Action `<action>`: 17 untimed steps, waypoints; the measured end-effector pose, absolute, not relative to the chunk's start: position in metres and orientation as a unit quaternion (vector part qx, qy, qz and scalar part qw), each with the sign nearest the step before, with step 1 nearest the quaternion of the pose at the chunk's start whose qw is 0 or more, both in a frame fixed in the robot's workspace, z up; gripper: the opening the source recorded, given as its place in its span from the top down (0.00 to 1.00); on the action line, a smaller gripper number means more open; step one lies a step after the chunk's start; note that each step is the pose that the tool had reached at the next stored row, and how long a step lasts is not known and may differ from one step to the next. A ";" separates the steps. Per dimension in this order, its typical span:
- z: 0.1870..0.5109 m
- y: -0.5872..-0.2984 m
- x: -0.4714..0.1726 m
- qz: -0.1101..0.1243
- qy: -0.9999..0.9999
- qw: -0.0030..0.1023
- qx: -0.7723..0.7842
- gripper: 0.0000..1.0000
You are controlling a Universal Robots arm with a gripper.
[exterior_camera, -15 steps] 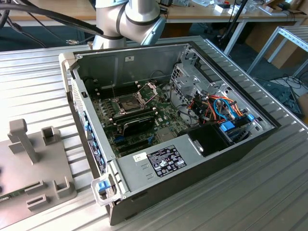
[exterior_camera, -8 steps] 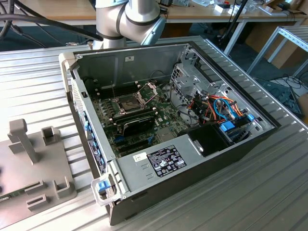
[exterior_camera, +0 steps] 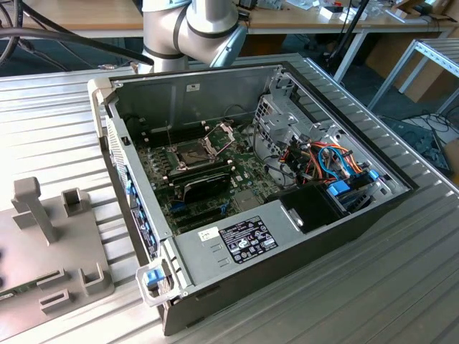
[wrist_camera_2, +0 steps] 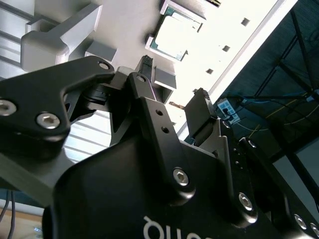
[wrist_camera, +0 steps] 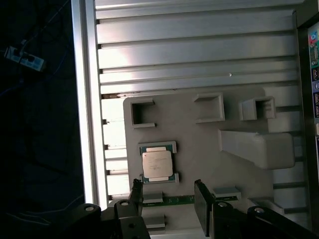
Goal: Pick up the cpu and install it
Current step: 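Pick up the cpu and move it towards the insertion slot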
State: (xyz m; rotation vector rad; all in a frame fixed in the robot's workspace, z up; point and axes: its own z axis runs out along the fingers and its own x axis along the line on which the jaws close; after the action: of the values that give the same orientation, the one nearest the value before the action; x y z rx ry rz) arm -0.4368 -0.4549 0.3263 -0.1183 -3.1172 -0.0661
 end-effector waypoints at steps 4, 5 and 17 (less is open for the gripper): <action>0.324 -0.455 -0.437 -0.021 -0.999 0.011 -0.038 0.46; 0.324 -0.455 -0.437 -0.021 -0.999 0.011 -0.038 0.46; 0.320 -0.455 -0.437 -0.021 -0.999 0.011 -0.038 0.46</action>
State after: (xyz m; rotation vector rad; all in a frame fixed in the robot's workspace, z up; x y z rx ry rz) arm -0.4368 -0.4549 0.3205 -0.1183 -3.1171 -0.0660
